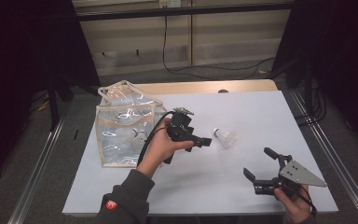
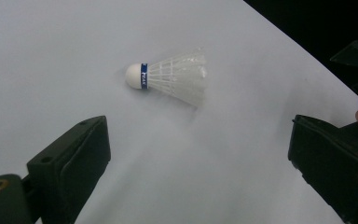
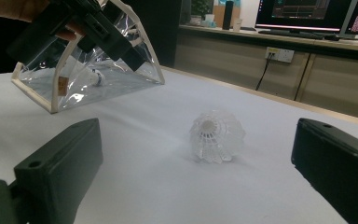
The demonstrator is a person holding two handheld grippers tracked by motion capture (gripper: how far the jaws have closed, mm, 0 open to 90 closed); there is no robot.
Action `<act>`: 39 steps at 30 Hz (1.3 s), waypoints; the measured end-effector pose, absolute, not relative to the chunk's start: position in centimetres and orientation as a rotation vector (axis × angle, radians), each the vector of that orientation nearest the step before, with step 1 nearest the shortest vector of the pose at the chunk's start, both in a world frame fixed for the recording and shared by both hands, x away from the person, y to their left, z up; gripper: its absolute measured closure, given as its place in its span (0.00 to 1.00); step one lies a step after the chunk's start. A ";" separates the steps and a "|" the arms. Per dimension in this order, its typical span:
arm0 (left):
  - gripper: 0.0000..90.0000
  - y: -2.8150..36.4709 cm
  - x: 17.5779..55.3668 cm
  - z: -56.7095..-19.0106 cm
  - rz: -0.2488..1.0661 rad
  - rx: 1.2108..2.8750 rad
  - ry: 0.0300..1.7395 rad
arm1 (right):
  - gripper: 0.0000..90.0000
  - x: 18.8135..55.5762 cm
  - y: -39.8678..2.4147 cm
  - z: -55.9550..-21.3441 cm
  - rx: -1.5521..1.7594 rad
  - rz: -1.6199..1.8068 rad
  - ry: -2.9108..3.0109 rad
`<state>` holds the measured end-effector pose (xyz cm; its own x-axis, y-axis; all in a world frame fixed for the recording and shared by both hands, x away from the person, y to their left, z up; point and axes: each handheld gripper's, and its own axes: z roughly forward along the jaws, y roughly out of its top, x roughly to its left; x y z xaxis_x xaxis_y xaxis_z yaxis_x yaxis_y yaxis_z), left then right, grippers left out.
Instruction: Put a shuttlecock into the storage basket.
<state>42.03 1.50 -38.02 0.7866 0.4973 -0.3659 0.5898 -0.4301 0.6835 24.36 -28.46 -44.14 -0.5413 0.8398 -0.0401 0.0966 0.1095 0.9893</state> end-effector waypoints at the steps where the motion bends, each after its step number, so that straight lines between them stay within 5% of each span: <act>1: 0.06 1.4 42.0 -38.1 -0.135 2.114 0.802 | 0.02 24.4 -28.5 -44.1 0.916 1.488 1.754; 39: 0.13 -0.9 42.3 -40.5 -0.100 2.125 0.813 | 0.02 24.3 -28.5 -44.1 0.914 1.490 1.754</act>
